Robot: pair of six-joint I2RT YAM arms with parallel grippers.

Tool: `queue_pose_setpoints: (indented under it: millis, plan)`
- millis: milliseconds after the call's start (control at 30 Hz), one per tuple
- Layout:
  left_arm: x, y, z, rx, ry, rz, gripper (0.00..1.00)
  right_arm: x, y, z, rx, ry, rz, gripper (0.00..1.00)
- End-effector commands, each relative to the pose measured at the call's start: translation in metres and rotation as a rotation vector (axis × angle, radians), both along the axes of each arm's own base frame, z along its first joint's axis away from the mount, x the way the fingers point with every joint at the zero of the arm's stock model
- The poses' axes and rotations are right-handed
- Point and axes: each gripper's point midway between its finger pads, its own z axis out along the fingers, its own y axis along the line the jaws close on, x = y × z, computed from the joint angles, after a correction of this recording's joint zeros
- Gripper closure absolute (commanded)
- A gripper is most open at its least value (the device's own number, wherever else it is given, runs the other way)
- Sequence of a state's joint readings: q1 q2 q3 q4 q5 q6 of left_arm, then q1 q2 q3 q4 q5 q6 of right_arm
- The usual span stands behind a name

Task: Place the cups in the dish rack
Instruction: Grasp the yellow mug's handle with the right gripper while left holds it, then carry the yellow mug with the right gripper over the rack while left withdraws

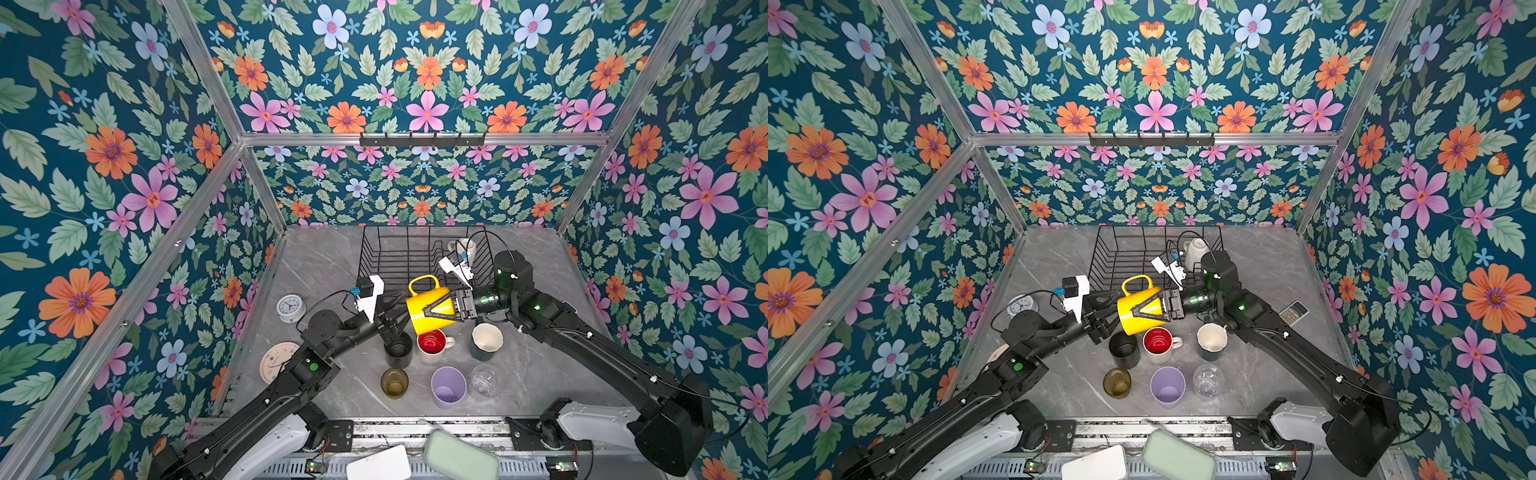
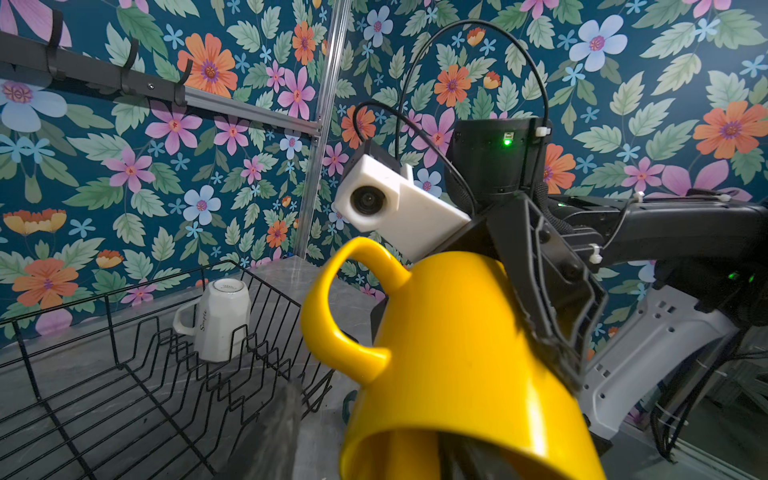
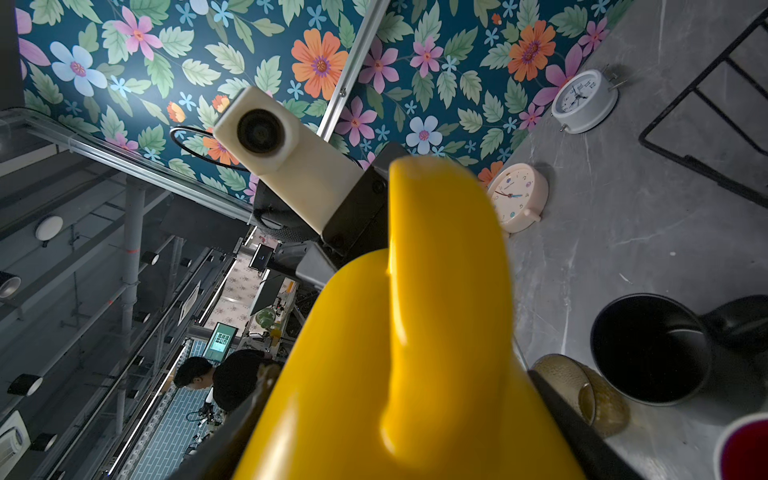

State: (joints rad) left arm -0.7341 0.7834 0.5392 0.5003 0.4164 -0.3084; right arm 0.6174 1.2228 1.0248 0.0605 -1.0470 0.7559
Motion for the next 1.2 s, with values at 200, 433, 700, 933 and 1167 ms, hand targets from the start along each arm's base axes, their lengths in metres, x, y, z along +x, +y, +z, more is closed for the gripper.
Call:
queue_pose_setpoints:
  millis: [200,433,700,933,1167]
  plan:
    - [0.006,0.012,-0.002,0.037,0.028,0.084,0.13,0.012,-0.023,0.020,0.009,-0.060,-0.083,1.00]
    - [0.025,0.047,-0.007,0.073,0.104,0.306,0.03,0.027,-0.050,0.029,-0.084,-0.109,-0.178,1.00]
    - [0.038,0.111,-0.019,0.095,0.234,0.637,0.00,0.060,-0.067,0.024,-0.242,-0.170,-0.276,1.00]
    - [0.027,0.157,-0.020,0.112,0.272,0.810,0.00,0.098,-0.086,0.008,-0.458,-0.231,-0.385,1.00]
    - [0.014,0.181,-0.022,0.054,0.285,0.864,0.00,0.138,-0.094,-0.015,-0.607,-0.247,-0.453,1.00]
